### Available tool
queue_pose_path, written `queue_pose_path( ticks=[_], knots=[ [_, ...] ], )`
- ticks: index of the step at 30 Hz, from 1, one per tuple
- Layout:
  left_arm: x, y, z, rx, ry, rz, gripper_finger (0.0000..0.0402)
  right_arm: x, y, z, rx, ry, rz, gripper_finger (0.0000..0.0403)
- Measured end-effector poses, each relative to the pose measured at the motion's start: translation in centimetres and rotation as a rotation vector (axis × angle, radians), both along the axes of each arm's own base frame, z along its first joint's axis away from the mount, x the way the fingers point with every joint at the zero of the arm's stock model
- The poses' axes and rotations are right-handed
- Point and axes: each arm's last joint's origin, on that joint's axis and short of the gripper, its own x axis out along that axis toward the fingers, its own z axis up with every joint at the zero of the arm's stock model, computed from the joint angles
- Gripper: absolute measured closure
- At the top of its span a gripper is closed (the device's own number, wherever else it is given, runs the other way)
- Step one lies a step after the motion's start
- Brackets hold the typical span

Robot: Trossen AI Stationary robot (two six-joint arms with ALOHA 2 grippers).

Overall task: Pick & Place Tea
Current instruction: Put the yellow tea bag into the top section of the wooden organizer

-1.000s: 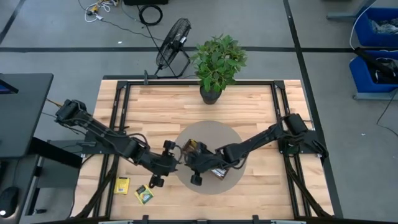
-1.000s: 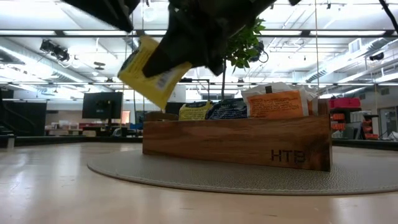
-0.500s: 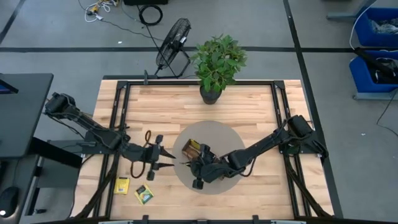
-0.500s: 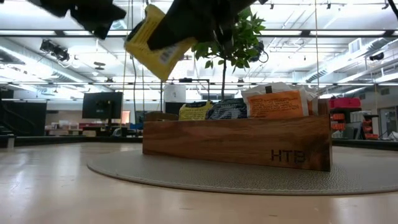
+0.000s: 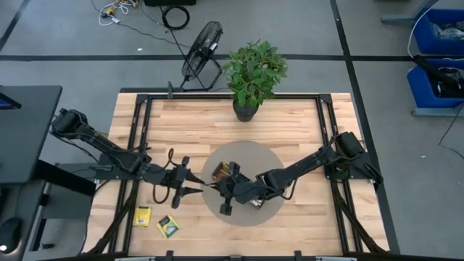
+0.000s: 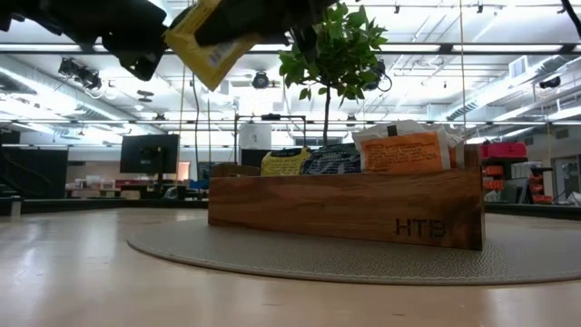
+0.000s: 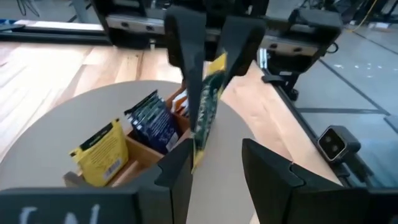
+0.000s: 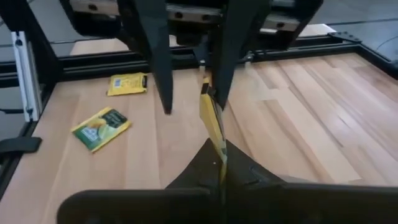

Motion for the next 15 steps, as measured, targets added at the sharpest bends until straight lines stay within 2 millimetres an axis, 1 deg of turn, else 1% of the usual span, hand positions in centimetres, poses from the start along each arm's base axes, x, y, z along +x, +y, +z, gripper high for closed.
queue_pose_path(
  ticks=[3, 6, 9, 13, 15],
  knots=[
    [0.00, 0.00, -0.02, 0.002, 0.000, 0.000, 0.0264, 0.08, -0.08, 0.08, 0.001, -0.008, 0.001, 0.0403],
    [0.00, 0.00, -0.01, 0.006, -0.001, -0.002, 0.0282, 0.15, -0.17, 0.15, 0.000, -0.015, 0.001, 0.0403],
    [0.02, 0.00, 0.04, 0.023, -0.009, -0.006, 0.0317, 0.17, -0.23, 0.16, -0.005, -0.015, 0.002, 0.0403],
    [0.09, 0.07, 0.14, 0.039, -0.023, -0.003, 0.0384, 0.18, -0.20, 0.19, -0.008, -0.018, 0.004, 0.0403],
    [0.12, 0.09, 0.19, 0.050, -0.029, -0.005, 0.0393, 0.16, -0.16, 0.18, -0.004, -0.018, 0.003, 0.0396]
  ],
)
